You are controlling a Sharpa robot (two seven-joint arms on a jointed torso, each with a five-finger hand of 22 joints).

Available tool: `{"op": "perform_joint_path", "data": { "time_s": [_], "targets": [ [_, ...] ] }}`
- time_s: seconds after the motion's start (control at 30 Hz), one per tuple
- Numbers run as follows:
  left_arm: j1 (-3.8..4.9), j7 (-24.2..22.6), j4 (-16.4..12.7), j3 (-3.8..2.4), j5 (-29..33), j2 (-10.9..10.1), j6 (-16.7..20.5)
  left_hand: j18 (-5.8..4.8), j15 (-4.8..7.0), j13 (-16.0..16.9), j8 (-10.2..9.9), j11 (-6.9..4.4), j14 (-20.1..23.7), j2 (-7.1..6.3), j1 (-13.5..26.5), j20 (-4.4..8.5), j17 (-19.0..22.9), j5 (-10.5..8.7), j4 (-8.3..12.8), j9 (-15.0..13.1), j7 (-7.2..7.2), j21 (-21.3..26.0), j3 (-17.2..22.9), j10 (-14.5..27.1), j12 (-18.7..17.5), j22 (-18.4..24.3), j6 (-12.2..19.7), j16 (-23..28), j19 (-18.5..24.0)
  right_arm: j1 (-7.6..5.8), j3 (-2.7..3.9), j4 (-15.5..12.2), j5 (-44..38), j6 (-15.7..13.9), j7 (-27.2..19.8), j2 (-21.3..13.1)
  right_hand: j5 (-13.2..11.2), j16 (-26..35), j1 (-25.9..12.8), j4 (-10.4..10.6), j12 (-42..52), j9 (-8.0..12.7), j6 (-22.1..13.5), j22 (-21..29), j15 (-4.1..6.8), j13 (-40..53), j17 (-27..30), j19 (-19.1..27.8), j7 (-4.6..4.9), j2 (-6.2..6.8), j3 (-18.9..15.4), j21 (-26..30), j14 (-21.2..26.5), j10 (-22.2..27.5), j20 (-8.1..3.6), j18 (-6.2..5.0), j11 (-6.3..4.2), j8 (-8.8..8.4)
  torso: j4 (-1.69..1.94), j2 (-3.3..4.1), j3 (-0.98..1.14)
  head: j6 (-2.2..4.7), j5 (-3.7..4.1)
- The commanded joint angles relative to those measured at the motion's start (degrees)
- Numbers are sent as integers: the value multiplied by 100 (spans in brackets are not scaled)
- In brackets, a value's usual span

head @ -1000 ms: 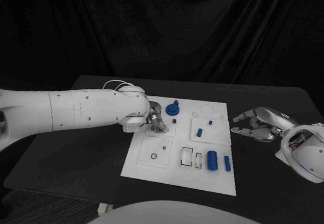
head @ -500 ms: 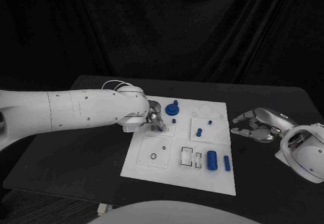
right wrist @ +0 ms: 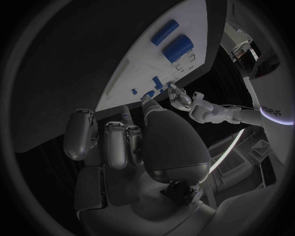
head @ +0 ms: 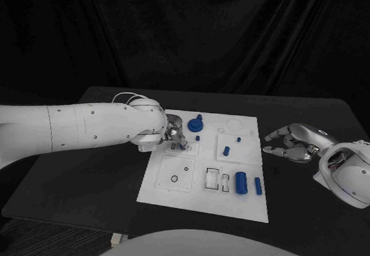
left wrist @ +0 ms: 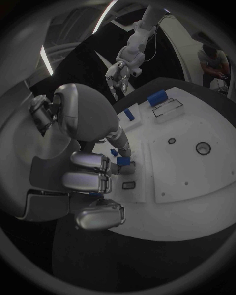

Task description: Assemble the parts on the task board

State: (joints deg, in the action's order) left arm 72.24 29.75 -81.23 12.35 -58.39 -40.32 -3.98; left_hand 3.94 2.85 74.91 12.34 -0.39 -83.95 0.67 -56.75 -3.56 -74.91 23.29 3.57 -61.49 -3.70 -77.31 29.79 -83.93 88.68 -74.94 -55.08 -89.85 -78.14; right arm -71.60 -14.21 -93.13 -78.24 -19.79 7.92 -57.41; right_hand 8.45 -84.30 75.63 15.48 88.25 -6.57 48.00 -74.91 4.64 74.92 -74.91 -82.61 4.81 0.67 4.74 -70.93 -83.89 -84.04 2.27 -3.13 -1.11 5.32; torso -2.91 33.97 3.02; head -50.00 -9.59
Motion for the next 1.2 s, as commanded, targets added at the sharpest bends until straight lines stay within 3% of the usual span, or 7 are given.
{"op": "perform_joint_path", "data": {
  "time_s": [0.03, 0.2, 0.4, 0.7, 0.97, 1.2],
  "targets": [
    [85, -204, -13, -6, 31, -22, -195, 14, 37, 1388, 40, -40, -605, -34, 21, 24, -1509, 13, 57, -27, 68, 30, 96, -473, -22, -549, -109, -15, -26, 14, 4, 2, -13, 66, 120, -1, 28, 48, 30, -16, -40, 7, 45, -968, -42, 1291, -777, 35, -5, -29, -15, 29, -440, -414, -5, -91, 40, -14, -3, -3, 1, 0, 6],
    [241, -95, 39, -7, 31, -26, -675, 18, 44, 1374, 54, -49, -605, -65, 38, 31, -1509, -18, 95, -39, 77, 48, 171, -458, -40, -544, -132, -15, -17, 15, 4, 8, -13, 84, 138, 6, 28, 48, 30, -16, -40, 7, 45, -968, -42, 1291, -777, 35, -5, -29, -15, 29, -440, -414, -5, -91, 40, -14, -4, -5, 4, 0, 0],
    [338, 76, 138, -7, 31, 35, -1144, 17, 56, 1367, 57, -58, -605, -140, 99, 43, -1509, -157, 202, -50, 85, 63, 370, -452, -50, -557, -152, -15, -23, 15, 4, 16, -13, 93, 144, 27, 39, 55, 39, -20, -51, 10, 46, -966, -43, 1281, -769, 39, -5, -33, -13, 39, -438, -405, -5, -92, 41, -17, -8, -6, 4, 0, 7],
    [363, 141, 295, -7, 31, 158, -1261, 12, 57, 1375, 38, -57, -605, -162, 196, 47, -1509, -249, 203, -40, 81, 58, 452, -463, -39, -573, -153, -15, -39, 15, 4, 20, -13, 102, 146, 35, 45, 62, 43, -23, -56, 12, 48, -963, -43, 1275, -761, 43, -5, -35, -12, 49, -436, -400, -4, -94, 41, -18, -8, -6, 11, 0, 10],
    [364, 133, 439, -7, 31, 294, -1249, 14, 56, 1372, 30, -55, -605, -154, 237, 47, -1509, -263, 186, -35, 78, 66, 473, -460, -43, -572, -151, -15, -37, 15, 4, 26, -13, 108, 143, 50, 45, 62, 43, -23, -56, 12, 48, -963, -43, 1275, -761, 43, -5, -35, -12, 49, -436, -400, -4, -94, 41, -18, -8, 8, -1, 0, 3],
    [353, 96, 557, -6, 31, 401, -1238, 13, 56, 1371, 24, -53, -605, -149, 257, 47, -1509, -270, 176, -32, 75, 66, 481, -459, -44, -574, -146, -15, -39, 15, 4, 27, -13, 115, 139, 58, 48, 72, 47, -24, -61, 13, 49, -959, -43, 1270, -750, 47, -5, -36, -12, 62, -433, -396, -4, -97, 41, -19, -9, 6, 0, 0, 3]
  ]
}}
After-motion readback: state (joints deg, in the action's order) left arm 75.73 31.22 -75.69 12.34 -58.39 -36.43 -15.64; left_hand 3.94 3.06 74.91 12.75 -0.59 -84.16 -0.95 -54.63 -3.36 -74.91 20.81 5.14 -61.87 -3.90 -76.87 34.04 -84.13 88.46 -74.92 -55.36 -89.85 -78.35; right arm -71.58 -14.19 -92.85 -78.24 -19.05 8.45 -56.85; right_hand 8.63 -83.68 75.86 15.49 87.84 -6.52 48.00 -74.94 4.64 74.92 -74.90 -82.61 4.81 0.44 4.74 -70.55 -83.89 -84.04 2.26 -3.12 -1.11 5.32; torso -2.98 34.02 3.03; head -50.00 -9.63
